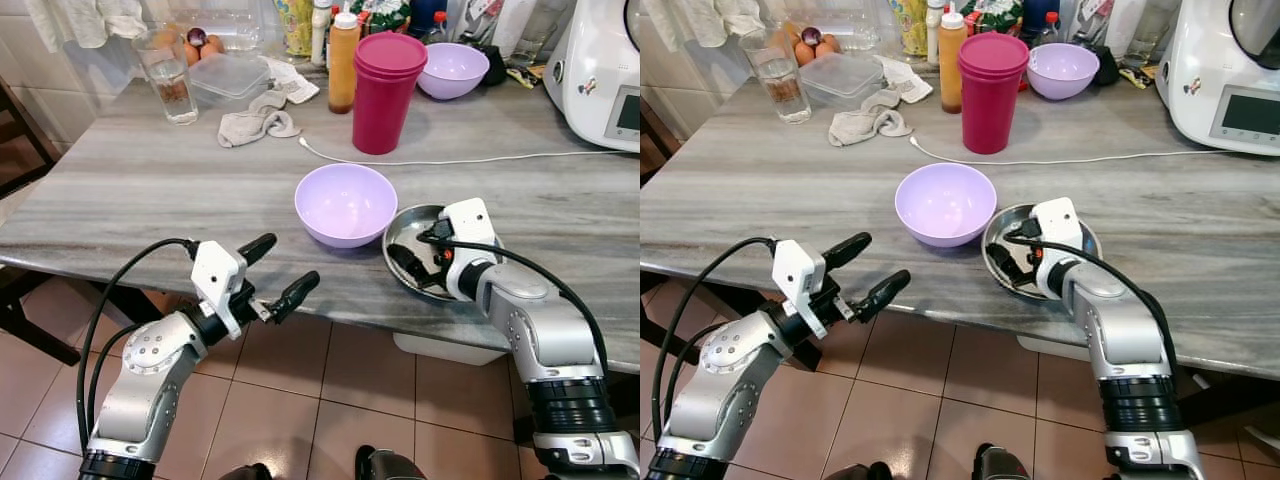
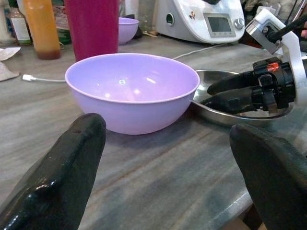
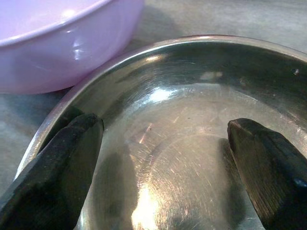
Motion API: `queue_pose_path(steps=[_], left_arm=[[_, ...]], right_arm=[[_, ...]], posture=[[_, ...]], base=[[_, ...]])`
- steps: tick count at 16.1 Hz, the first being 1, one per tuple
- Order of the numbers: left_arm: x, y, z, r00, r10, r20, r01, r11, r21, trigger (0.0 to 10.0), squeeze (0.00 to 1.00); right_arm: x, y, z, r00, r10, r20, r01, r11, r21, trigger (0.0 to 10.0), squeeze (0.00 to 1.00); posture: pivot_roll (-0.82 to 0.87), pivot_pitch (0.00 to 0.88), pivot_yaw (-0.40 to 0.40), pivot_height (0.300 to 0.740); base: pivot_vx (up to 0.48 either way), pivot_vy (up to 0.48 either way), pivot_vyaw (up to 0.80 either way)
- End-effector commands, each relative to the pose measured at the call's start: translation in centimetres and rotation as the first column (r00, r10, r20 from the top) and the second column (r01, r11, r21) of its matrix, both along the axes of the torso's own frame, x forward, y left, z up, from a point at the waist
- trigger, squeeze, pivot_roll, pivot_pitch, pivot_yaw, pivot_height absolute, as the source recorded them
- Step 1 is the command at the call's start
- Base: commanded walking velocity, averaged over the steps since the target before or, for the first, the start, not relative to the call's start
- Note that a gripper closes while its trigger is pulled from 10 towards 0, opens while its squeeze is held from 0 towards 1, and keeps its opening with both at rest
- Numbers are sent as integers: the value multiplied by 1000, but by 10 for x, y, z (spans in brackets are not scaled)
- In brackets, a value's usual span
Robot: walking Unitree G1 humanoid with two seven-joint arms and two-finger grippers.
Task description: Setting the table
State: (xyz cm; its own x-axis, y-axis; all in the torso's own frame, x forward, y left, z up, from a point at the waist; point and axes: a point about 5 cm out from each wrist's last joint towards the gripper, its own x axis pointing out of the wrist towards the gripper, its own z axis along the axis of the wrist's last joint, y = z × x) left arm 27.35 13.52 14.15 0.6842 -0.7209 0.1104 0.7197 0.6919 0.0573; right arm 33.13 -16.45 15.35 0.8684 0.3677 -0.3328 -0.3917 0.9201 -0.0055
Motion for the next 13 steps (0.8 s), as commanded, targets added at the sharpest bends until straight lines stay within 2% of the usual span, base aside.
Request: queue_pose_path(steps=[1, 5, 9, 13], left_arm=[[-3, -1, 0, 1000, -18, -3, 18, 1000, 7, 10000, 0], [-3, -1, -1, 1000, -16, -5, 16, 1000, 7, 10000, 0], [-4, -2, -1, 1000, -6, -7, 6, 1000, -10, 10000, 0], [-3, -2, 2, 1000, -9, -10, 9, 999, -38, 10000, 0]], right_arm=[[1, 5, 0, 1000, 22, -14, -22, 1000, 4, 10000, 27], [-2, 4, 2, 1000, 20, -4, -20, 1000, 1, 10000, 0], [-13, -11, 23, 990, -47, 133, 45, 999, 18, 10000, 0], [-25, -14, 37, 957, -87, 277, 83, 996, 28, 10000, 0]], posture=[[-224, 170, 18, 740], [-224, 170, 14, 740], [-225, 171, 13, 740], [-245, 166, 14, 740]], base=[[0, 0, 0], [0, 0, 0], [0, 0, 0], [0, 0, 0]])
